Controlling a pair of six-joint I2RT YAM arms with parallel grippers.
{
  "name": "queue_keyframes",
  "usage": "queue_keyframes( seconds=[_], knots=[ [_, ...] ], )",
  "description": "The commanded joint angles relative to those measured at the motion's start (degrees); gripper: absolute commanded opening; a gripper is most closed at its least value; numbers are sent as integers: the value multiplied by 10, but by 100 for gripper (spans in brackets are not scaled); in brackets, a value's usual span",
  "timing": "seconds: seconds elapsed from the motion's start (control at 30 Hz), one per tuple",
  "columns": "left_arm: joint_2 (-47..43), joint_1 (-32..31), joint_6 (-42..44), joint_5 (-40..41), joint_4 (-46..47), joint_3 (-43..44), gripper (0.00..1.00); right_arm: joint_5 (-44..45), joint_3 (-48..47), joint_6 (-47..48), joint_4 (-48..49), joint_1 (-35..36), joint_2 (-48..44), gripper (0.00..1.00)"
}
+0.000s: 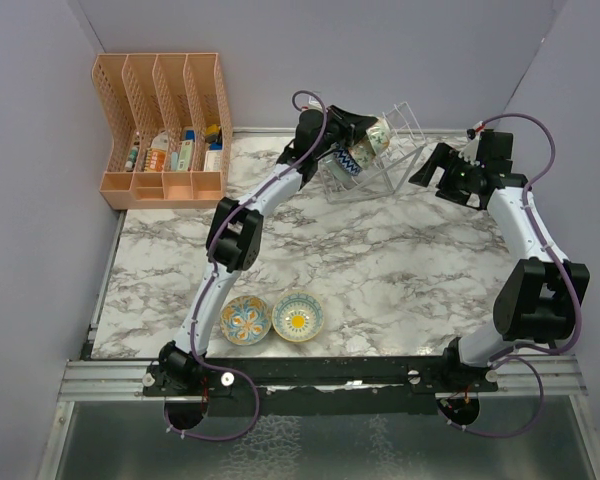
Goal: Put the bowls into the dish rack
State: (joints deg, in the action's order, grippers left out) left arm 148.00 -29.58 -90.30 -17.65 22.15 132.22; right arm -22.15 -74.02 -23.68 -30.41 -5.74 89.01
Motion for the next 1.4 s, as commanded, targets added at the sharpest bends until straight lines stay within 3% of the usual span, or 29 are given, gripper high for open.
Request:
queue_keyframes(
  seconds=[0.0, 0.37, 0.7, 0.97, 1.07, 1.13, 1.37],
  knots=[
    [4, 6, 1, -17, -15, 31, 19, -1, -9, 6, 4, -4, 7, 91],
    [-14, 16, 21, -20, -46, 20, 44, -4, -6, 4, 7, -4, 9, 91],
    [-33, 24, 50, -23, -93, 19, 52, -10, -7, 1, 8, -4, 10, 91],
    [-54, 27, 82, -26, -134, 12, 66, -14, -2, -2, 10, -4, 6, 91],
    [-60, 32, 107, -25, -166, 17, 79, -17, 2, -3, 12, -3, 3, 91],
    [-65, 35, 124, -25, -187, 16, 98, -20, 4, -4, 13, -4, 2, 91],
    [-94, 39, 164, -25, -217, -19, 99, -29, 6, -9, 16, -4, 2, 90]
  ],
)
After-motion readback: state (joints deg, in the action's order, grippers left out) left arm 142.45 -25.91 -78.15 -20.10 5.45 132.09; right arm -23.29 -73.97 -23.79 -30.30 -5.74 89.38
